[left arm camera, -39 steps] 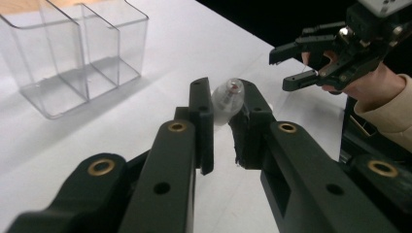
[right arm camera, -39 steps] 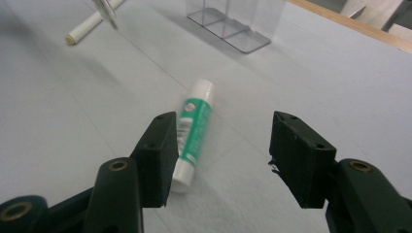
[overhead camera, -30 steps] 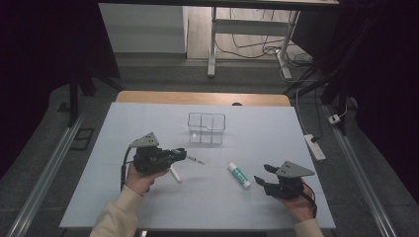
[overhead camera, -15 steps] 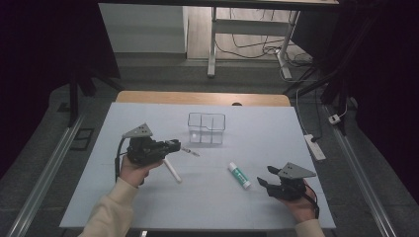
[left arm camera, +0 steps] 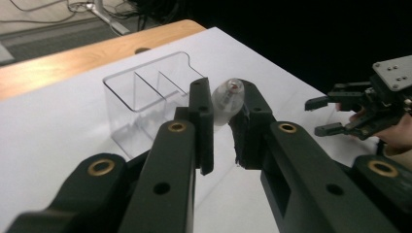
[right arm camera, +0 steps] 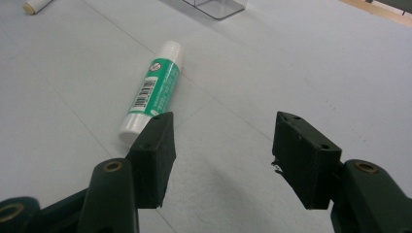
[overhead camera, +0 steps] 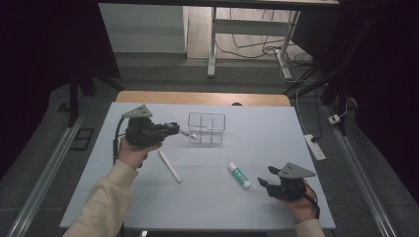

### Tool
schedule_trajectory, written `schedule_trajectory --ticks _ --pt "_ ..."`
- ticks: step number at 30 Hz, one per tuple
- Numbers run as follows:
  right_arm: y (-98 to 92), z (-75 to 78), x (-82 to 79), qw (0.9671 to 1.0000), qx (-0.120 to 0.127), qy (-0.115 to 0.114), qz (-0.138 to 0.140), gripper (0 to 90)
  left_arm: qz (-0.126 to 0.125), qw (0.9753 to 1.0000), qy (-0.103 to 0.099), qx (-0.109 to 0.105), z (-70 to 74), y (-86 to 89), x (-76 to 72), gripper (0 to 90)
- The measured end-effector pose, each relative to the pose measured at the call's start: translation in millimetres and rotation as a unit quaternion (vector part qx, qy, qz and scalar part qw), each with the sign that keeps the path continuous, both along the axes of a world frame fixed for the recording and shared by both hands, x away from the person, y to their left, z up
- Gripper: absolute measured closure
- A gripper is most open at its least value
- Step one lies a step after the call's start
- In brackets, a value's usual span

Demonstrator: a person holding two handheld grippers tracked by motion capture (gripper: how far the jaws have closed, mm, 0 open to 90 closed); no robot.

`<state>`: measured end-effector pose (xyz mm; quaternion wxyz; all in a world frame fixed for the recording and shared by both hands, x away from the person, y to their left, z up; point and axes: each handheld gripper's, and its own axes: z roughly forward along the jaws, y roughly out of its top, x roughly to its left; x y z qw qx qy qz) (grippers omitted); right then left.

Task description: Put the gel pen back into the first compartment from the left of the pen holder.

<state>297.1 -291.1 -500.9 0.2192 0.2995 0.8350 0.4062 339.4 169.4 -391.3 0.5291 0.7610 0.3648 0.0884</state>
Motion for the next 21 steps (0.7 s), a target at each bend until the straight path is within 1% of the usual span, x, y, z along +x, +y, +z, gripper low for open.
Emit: schedule_trajectory --ticks 8,15,21 --pt "-3.4 -0.9 0.4 1.0 0.001 0.005 -0.004 40.0 0.006 1.0 -0.001 0.004 14.8 0.0 12.5 79.7" --pt "-4.7 -2.5 1.0 0.9999 -0.001 0.01 -0.005 39.8 0.013 0.9996 0.001 0.023 25.5 -3.0 26.8 79.7" --pt "-5.9 -3.2 1.6 0.9999 -0.002 0.017 -0.004 39.8 0.02 0.9994 0.003 0.03 32.4 -5.0 35.6 79.7"
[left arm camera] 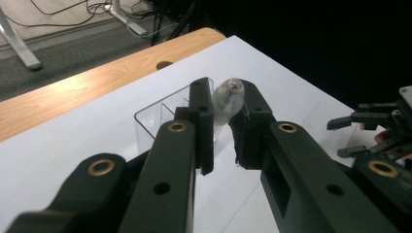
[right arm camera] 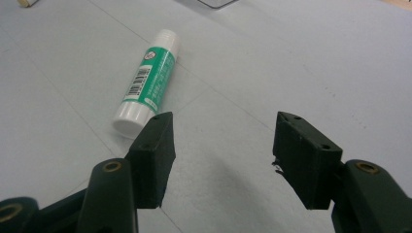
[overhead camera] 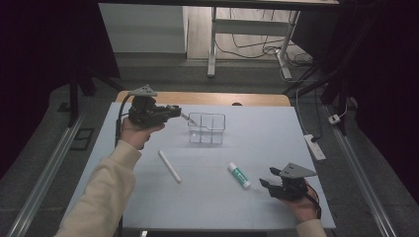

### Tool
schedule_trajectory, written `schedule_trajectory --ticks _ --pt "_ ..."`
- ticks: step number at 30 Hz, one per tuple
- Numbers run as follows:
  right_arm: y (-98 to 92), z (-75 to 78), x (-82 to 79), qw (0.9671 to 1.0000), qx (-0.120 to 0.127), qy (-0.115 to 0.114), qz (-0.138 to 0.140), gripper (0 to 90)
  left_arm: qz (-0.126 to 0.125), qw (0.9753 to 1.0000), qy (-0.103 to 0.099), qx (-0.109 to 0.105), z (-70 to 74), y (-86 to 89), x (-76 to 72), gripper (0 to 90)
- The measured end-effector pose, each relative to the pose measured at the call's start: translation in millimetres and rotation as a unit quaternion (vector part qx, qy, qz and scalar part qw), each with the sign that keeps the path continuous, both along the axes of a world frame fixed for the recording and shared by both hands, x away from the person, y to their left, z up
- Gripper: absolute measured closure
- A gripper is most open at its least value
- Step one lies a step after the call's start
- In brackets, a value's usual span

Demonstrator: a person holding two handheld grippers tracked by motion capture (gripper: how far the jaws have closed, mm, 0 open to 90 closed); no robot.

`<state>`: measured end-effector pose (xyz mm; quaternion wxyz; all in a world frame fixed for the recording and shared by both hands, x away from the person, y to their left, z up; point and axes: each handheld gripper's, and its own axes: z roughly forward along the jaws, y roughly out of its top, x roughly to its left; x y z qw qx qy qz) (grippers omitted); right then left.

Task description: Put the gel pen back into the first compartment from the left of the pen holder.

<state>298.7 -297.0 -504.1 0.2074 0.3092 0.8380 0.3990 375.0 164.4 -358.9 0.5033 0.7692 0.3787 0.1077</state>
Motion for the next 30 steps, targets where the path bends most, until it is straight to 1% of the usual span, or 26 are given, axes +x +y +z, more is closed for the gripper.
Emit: schedule_trajectory --ticks 6,10,12,14,21,26,30 --pt "-0.5 -0.9 0.3 1.0 -0.001 0.001 -0.001 39.2 0.007 0.9998 0.005 0.016 5.9 -2.9 11.7 79.7" --pt "-0.7 -2.1 0.7 1.0 0.003 0.0 -0.004 39.0 0.014 0.9993 0.012 0.032 5.7 -7.1 22.1 79.7" --pt "-0.9 -2.2 0.7 1.0 0.001 0.002 -0.003 39.0 0.015 0.999 0.018 0.039 3.8 -9.7 27.6 79.7" --pt "-1.0 -2.2 0.4 1.0 0.0 0.004 -0.004 39.0 0.017 0.9986 0.019 0.046 1.3 -12.6 32.2 79.7" --pt "-2.3 -2.3 0.5 1.0 -0.002 0.005 -0.004 38.8 0.024 0.9971 0.037 0.062 -10.6 -19.6 47.1 79.7" --pt "-3.2 -3.0 0.7 1.0 -0.001 0.007 -0.004 38.6 0.024 0.9963 0.04 0.072 -15.5 -22.8 51.8 79.6" --pt "-3.1 -3.3 0.6 1.0 -0.001 0.009 -0.003 38.4 0.024 0.9962 0.042 0.073 -19.1 -25.7 55.4 79.4"
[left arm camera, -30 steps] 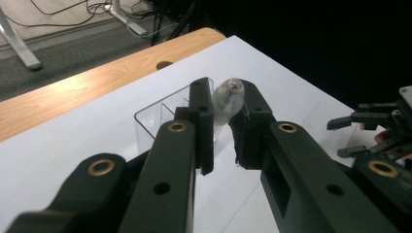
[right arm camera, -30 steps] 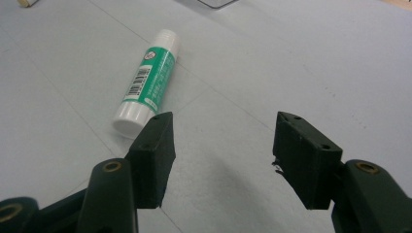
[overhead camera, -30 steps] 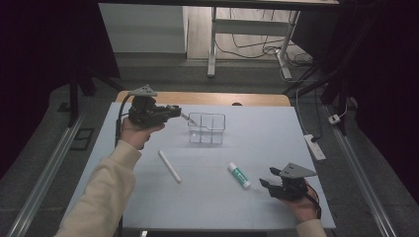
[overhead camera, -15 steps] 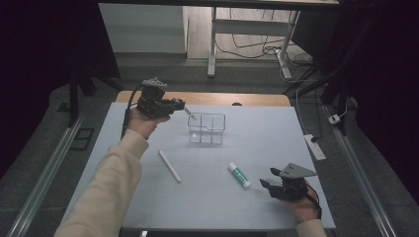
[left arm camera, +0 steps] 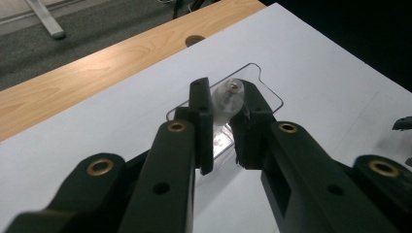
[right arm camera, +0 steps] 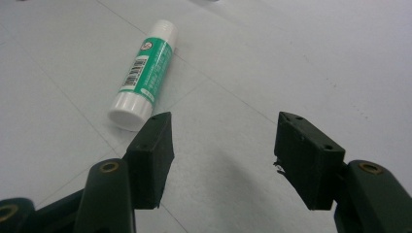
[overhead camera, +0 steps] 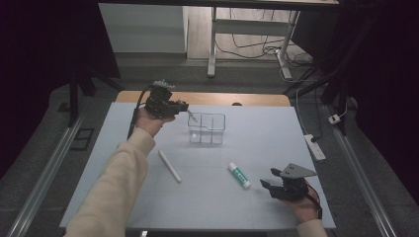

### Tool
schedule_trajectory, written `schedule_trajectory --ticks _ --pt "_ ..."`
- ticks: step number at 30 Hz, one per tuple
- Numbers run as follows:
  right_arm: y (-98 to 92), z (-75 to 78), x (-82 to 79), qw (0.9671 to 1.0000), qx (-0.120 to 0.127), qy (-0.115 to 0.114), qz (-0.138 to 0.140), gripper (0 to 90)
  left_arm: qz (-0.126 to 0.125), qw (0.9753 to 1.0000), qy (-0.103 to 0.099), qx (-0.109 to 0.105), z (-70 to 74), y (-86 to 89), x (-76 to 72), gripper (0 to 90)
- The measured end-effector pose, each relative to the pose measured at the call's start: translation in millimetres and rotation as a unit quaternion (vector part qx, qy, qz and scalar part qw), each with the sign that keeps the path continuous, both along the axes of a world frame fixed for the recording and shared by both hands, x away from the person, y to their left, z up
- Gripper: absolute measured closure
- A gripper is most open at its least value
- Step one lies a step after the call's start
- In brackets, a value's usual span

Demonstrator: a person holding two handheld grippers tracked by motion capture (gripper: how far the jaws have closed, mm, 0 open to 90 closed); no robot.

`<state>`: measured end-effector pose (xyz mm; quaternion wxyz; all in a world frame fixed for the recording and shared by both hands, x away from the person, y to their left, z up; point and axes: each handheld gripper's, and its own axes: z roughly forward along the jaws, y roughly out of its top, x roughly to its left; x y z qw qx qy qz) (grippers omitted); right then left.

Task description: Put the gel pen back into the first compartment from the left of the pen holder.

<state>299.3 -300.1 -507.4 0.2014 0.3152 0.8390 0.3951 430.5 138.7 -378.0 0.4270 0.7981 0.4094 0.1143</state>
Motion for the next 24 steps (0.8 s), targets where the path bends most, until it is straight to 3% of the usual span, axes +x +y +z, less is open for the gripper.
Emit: schedule_trajectory --ticks 2,3,5,9,14,24 --pt "0.2 -0.5 0.2 1.0 0.003 0.001 0.0 38.2 -0.001 1.0 -0.005 -0.006 -2.8 -2.4 1.2 77.8" --pt "0.2 -0.6 0.2 1.0 0.002 0.001 0.001 38.1 0.0 0.9999 -0.006 -0.011 -4.3 -3.9 2.3 68.1" --pt "0.1 -0.5 0.4 1.0 -0.003 0.003 0.001 37.8 0.007 1.0 -0.007 0.001 -5.9 -7.7 3.0 48.1" --pt "0.2 -1.6 0.0 1.0 -0.002 0.005 0.004 37.3 -0.01 0.9998 -0.014 0.008 -6.3 -10.2 -3.8 38.4" --pt "-0.8 -1.5 0.0 1.0 -0.004 0.006 0.002 37.1 -0.018 0.9991 -0.021 0.033 -9.9 -6.2 -14.6 37.6" --pt "0.4 -2.5 0.5 0.9999 -0.005 0.009 0.006 36.8 -0.042 0.9982 -0.014 0.041 -19.0 15.7 -36.5 38.7"
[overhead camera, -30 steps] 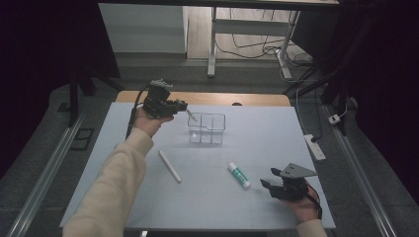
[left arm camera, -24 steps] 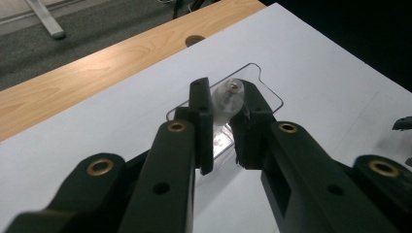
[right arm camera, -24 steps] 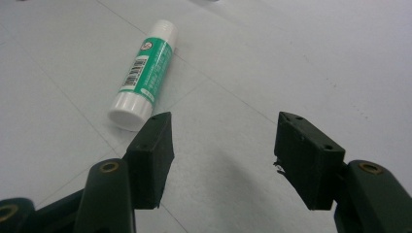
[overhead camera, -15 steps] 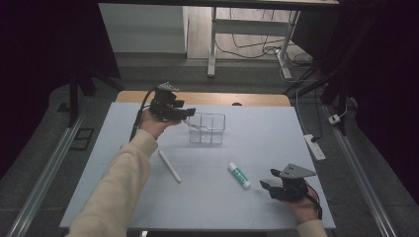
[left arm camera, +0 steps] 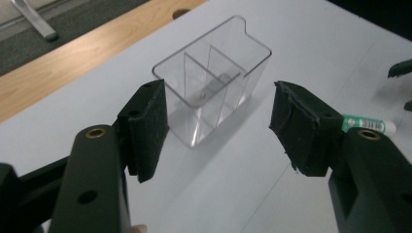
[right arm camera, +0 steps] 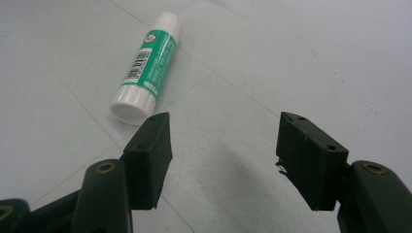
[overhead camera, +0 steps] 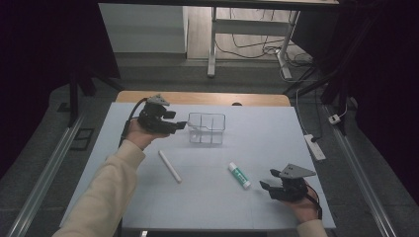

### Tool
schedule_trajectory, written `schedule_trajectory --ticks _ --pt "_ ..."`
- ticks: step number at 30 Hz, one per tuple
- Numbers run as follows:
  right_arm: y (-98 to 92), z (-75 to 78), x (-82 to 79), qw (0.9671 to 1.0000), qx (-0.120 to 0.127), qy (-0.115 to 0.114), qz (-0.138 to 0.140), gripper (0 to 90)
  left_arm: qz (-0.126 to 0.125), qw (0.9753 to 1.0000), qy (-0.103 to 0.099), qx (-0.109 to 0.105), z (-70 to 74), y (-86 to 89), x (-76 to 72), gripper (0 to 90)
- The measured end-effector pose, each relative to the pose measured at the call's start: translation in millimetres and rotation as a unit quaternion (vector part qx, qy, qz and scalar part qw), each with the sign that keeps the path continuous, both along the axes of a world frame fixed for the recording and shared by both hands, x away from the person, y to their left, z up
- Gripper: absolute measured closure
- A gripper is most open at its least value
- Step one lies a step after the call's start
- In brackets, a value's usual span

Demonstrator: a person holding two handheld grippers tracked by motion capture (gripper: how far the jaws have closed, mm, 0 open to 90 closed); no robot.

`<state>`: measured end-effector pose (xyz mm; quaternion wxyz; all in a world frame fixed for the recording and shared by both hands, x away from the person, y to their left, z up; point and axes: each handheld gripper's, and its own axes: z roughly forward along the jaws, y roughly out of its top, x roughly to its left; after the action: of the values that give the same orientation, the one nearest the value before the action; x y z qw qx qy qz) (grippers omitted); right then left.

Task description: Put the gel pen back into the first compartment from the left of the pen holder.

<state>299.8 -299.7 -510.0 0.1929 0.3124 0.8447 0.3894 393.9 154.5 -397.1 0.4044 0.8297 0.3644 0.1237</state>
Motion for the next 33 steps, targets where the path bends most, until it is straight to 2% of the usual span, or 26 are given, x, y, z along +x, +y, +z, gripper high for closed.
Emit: schedule_trajectory --ticks 4,8,13,16,20,24,29,33 --pt "0.2 -0.1 0.0 1.0 -0.004 0.0 0.0 36.8 -0.003 1.0 -0.002 -0.002 -1.6 5.7 -7.4 38.9" --pt "0.8 -0.2 -0.7 1.0 -0.003 -0.007 0.004 37.0 -0.023 0.9996 -0.003 -0.018 -3.9 10.3 -14.4 40.0" --pt "0.9 -0.3 -0.8 1.0 -0.002 -0.005 0.004 36.9 -0.031 0.9994 -0.005 -0.018 -8.0 12.5 -22.6 40.1" --pt "0.8 -0.2 -0.9 1.0 -0.005 -0.005 0.002 36.8 -0.037 0.9992 -0.004 -0.014 -11.7 12.3 -27.6 40.1" --pt "0.1 -0.5 -0.4 1.0 -0.002 -0.005 0.004 36.8 -0.047 0.9989 -0.002 0.003 -14.7 12.0 -33.0 40.1" --pt "-0.2 -0.4 -0.3 1.0 0.002 -0.005 0.005 36.8 -0.058 0.9983 -0.004 0.006 -16.0 14.1 -39.5 40.2" --pt "0.3 -0.6 -0.3 1.0 -0.005 -0.003 0.004 36.8 -0.07 0.9975 -0.001 0.011 -20.7 16.5 -44.9 40.2" --pt "-0.4 -0.7 -0.5 1.0 0.002 -0.005 0.003 36.8 -0.072 0.9973 -0.001 0.015 -22.5 18.1 -48.4 40.1"
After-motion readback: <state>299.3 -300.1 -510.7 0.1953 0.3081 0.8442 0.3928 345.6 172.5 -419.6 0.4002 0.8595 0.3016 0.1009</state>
